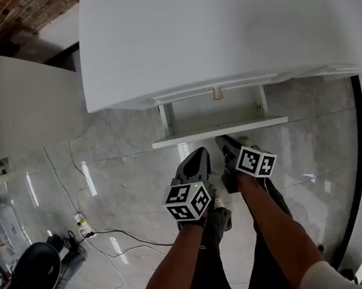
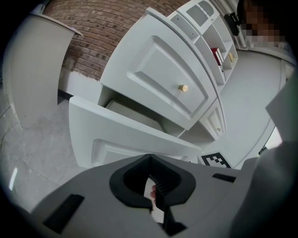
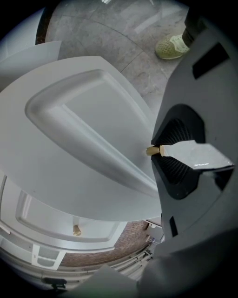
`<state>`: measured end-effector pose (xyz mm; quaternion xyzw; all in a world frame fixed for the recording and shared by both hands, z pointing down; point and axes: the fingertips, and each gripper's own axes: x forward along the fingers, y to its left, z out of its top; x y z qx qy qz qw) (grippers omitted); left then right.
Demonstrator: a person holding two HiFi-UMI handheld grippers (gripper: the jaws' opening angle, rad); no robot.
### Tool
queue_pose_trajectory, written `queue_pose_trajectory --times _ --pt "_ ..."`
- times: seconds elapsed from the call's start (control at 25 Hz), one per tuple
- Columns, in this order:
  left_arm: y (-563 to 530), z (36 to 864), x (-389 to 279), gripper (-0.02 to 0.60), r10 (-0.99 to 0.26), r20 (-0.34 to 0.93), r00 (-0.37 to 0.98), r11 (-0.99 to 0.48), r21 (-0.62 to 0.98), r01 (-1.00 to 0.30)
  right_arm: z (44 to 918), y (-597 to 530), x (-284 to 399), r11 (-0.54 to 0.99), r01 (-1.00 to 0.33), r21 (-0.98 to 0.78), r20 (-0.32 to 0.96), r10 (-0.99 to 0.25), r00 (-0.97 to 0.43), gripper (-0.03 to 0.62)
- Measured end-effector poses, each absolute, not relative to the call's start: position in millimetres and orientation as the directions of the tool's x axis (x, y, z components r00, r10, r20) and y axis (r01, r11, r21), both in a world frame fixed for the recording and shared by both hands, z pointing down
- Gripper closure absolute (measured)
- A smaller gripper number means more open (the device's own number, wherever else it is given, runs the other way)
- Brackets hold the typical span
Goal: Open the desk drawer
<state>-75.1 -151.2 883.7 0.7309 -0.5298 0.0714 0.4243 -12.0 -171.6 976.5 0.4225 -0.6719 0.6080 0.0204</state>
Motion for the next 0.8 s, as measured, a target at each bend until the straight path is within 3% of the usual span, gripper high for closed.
queue_pose_trajectory --times 0.8 --pt "-70.4 858.2 -66.8 0.569 -0.676 0.567 0.470 -0.122 0.544 -0.830 977.6 -72.7 -6.1 -0.124 -0.638 -0.760 0.604 -0.496 -0.623 0.517"
